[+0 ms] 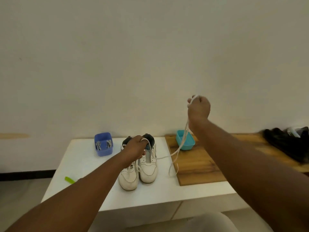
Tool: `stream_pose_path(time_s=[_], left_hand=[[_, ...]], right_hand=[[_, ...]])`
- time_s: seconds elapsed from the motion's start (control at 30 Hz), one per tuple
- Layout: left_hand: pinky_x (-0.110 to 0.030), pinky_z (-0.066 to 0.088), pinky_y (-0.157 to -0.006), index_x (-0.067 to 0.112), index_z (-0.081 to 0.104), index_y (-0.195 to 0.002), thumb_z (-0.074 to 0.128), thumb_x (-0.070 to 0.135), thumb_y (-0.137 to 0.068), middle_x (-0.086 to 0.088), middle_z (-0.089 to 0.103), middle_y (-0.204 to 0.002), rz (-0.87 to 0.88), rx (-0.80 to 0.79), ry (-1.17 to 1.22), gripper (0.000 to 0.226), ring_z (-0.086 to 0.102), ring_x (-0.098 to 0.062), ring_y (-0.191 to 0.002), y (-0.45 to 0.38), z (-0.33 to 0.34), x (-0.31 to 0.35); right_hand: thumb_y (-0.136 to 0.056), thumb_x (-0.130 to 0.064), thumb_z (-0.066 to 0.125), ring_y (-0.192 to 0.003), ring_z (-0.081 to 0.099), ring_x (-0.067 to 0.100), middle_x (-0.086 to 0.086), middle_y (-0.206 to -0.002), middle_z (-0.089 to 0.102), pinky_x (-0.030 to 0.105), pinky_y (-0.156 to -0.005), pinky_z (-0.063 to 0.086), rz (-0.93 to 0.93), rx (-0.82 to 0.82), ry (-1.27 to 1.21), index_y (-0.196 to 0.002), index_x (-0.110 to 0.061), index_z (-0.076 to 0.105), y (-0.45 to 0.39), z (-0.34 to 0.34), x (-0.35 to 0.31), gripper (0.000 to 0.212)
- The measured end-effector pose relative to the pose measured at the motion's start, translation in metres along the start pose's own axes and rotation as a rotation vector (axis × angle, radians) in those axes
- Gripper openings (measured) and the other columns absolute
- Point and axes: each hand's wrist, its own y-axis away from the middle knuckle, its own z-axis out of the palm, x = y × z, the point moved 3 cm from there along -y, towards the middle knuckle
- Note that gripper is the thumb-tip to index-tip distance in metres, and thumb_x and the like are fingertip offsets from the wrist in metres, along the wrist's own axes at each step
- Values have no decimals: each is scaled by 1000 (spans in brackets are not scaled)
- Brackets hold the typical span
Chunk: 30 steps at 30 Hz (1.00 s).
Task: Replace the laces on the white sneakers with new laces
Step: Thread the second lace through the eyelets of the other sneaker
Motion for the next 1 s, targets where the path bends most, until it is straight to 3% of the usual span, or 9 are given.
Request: stream_pose_path(time_s=[0.1, 0.17, 0.3, 0.43, 0.63, 0.7, 0.77, 0.87, 1.0], left_hand=[[-29, 44, -63, 19, 61, -105, 44, 27, -101, -3, 59, -86, 13, -20, -38, 20, 55, -17, -72, -10, 8, -8], [-31, 45, -68, 18, 62, -106, 44, 27, -102, -2, 59, -86, 32, -28, -53, 20, 54, -17, -74, -17, 15, -10], [-33, 48, -70, 22, 60, -110, 45, 31, -103, -3, 64, -90, 31, -29, 3, 19, 58, -16, -77, -27, 22, -25], [-30, 47, -67, 24, 62, -106, 47, 34, -103, -2, 63, -88, -39, -20, 8, 18, 60, -13, -74, -32, 17, -63], [-27, 43, -62, 20, 66, -97, 49, 32, -104, 0, 58, -71, -104, 41, 127, 22, 54, -8, -60, -29, 26, -119], [-28, 43, -61, 20, 67, -96, 52, 32, -102, 0, 59, -69, -109, 63, 147, 21, 52, -9, -59, -38, 34, -124], [-27, 46, -59, 15, 69, -94, 57, 27, -101, 1, 60, -66, -89, 54, 182, 18, 53, -10, -59, -46, 43, -118], [-26, 54, -62, 12, 73, -92, 62, 17, -98, -2, 68, -69, -61, 21, 230, 13, 60, -12, -62, -54, 54, -111], [-33, 61, -72, 11, 74, -97, 61, 10, -97, -13, 75, -79, -50, -54, 164, 13, 69, -17, -68, -62, 60, -108]], right_hand=[[-95, -10, 42, -107, 61, 18, -2, -136, 55, 37, -93, 53, -55, -77, 308, -137, -23, 56, 16, -3, 64, 47], [-100, -13, 46, -115, 60, 14, -2, -133, 62, 35, -103, 48, -183, -313, 411, -133, -20, 61, 43, 8, 98, 37], [-110, -38, 40, -79, 62, -2, -7, -86, 69, 16, -72, 46, -148, -830, 550, -103, -21, 66, 98, 24, 158, 32], [-109, -36, 43, -68, 55, 5, -7, -73, 60, 24, -62, 42, -262, -642, 645, -87, -23, 62, 86, 4, 214, 32], [-106, -30, 48, -77, 62, 28, 5, -75, 62, 35, -65, 46, -4, -115, 531, -78, -18, 60, 22, -42, 251, 33], [-104, -25, 52, -82, 63, 26, 2, -81, 63, 33, -66, 46, -14, -172, 663, -83, -19, 62, 14, -42, 254, 24], [-99, -18, 55, -100, 61, 19, -2, -108, 64, 30, -79, 49, -38, -329, 783, -112, -21, 65, 22, -35, 255, 17], [-92, -11, 59, -127, 47, 11, -6, -143, 50, 33, -108, 41, -267, -648, 858, -148, -27, 47, 47, -17, 248, 59], [-105, -31, 53, -115, 58, 3, -13, -127, 67, 35, -105, 46, -374, -930, 847, -135, -33, 60, 75, -4, 248, 32]])
